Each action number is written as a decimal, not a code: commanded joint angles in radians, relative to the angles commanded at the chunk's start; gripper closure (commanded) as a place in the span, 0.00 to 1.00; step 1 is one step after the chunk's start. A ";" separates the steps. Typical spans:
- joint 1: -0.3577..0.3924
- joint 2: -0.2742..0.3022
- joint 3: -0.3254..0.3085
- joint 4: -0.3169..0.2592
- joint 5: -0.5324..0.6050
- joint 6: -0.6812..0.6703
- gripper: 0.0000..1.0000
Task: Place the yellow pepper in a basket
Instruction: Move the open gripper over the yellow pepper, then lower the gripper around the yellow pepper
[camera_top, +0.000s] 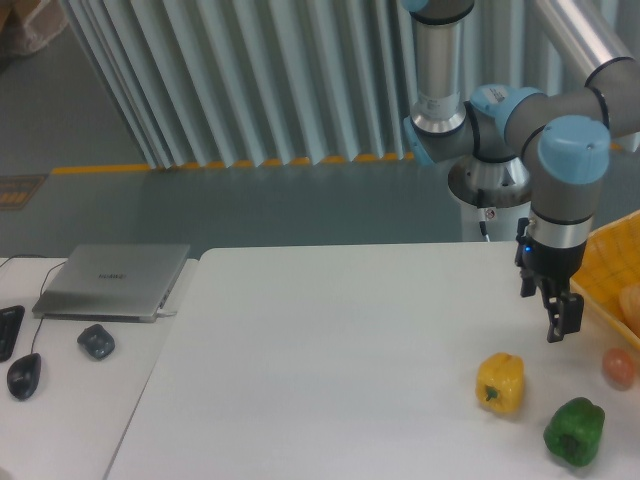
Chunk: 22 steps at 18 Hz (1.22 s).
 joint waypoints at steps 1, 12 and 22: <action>-0.009 -0.002 -0.014 0.023 -0.003 -0.046 0.00; -0.106 -0.037 -0.035 0.163 0.000 -0.573 0.00; -0.103 -0.069 -0.048 0.169 0.089 -0.717 0.00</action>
